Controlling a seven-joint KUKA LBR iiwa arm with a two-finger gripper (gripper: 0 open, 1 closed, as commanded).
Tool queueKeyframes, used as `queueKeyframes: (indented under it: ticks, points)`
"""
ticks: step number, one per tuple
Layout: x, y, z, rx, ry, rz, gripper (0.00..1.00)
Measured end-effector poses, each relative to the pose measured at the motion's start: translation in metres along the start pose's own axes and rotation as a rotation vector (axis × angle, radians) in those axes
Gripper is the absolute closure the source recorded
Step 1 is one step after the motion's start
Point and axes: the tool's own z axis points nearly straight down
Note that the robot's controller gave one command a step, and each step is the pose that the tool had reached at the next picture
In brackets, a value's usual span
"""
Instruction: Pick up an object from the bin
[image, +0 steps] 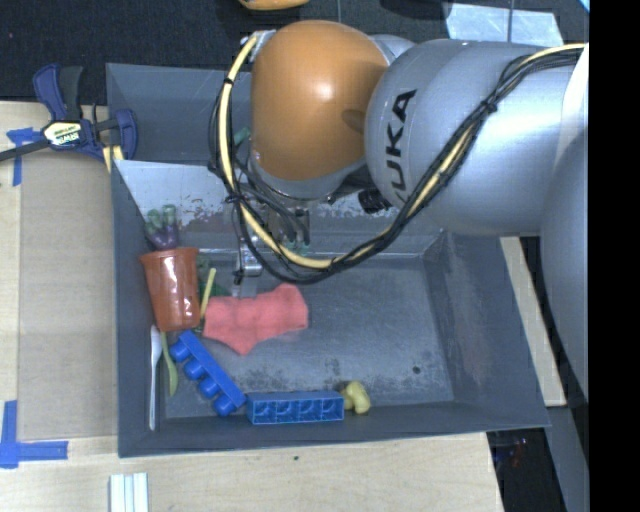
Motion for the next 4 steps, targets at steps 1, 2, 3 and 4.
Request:
queueKeyframes:
  ticks: [1,2,3,4]
  points:
    - [-0.002,-0.001,-0.005,-0.002,-0.008,0.002,0.00]
    - [0.047,-0.029,0.083,-0.003,-0.008,0.021,1.00]
    - [0.047,-0.030,0.083,-0.003,-0.008,0.022,0.00]
    - [0.047,-0.030,0.083,-0.003,-0.008,0.021,0.00]
